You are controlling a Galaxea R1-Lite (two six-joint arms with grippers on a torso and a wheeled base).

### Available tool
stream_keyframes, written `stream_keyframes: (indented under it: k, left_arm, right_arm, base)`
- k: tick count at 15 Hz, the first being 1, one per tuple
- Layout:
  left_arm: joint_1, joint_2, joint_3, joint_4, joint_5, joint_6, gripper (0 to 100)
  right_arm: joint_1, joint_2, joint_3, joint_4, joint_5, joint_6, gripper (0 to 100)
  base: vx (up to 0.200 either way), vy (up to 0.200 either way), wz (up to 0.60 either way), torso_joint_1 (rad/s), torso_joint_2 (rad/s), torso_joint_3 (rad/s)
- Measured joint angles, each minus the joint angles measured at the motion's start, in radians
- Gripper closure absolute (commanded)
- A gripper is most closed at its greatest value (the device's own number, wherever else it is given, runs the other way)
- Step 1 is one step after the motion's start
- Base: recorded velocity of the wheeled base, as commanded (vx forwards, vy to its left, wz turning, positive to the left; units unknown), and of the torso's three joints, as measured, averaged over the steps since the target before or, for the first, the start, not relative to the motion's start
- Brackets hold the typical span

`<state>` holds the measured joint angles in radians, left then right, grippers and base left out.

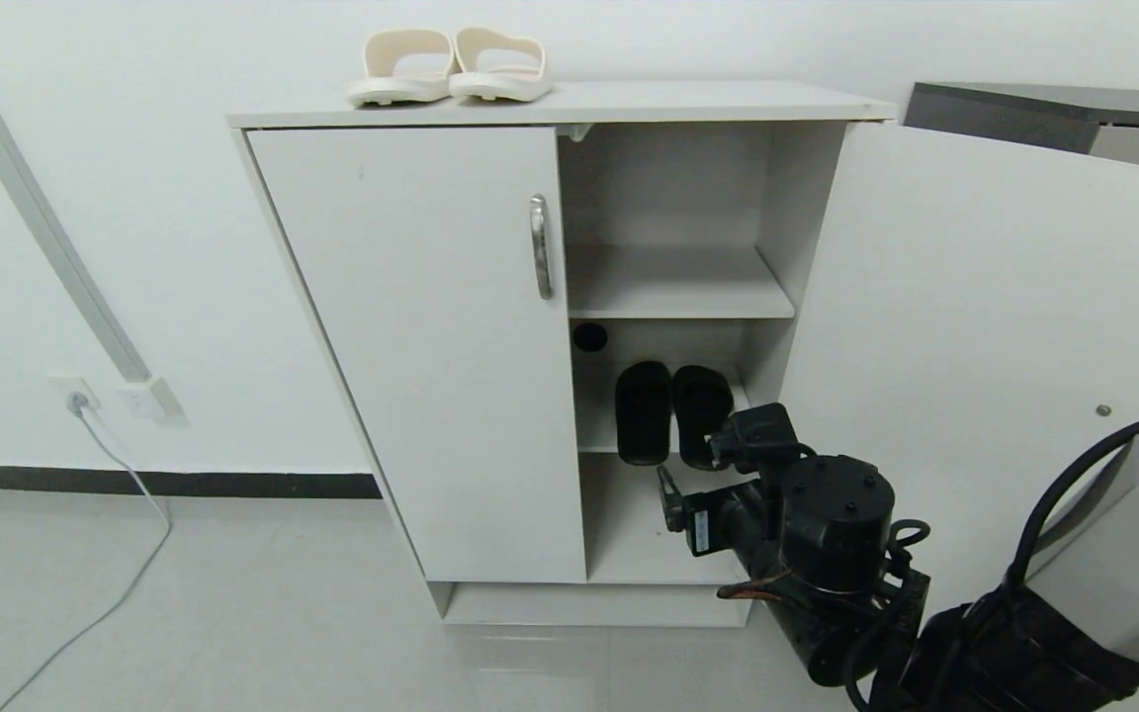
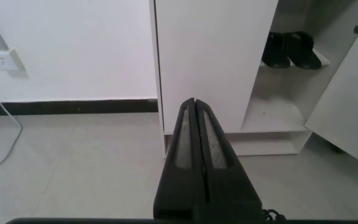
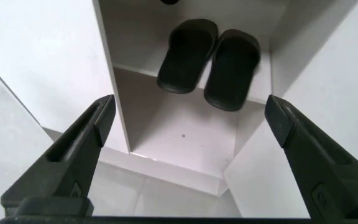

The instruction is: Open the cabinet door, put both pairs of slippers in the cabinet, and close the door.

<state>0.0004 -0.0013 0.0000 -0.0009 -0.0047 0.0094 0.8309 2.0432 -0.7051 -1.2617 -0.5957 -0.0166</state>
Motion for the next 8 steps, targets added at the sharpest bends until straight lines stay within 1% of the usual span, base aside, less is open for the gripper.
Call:
stream_keyframes:
  k: [8]
  left_arm:
    - [0.000,0.000,0.000,0.001,-0.001,0.001,100]
  right_arm:
    - [0.000,-0.016,0.031,0.003,0.024,0.000,0]
  base:
    - [0.000,0.200,0.00,0.004,0.00,0.004]
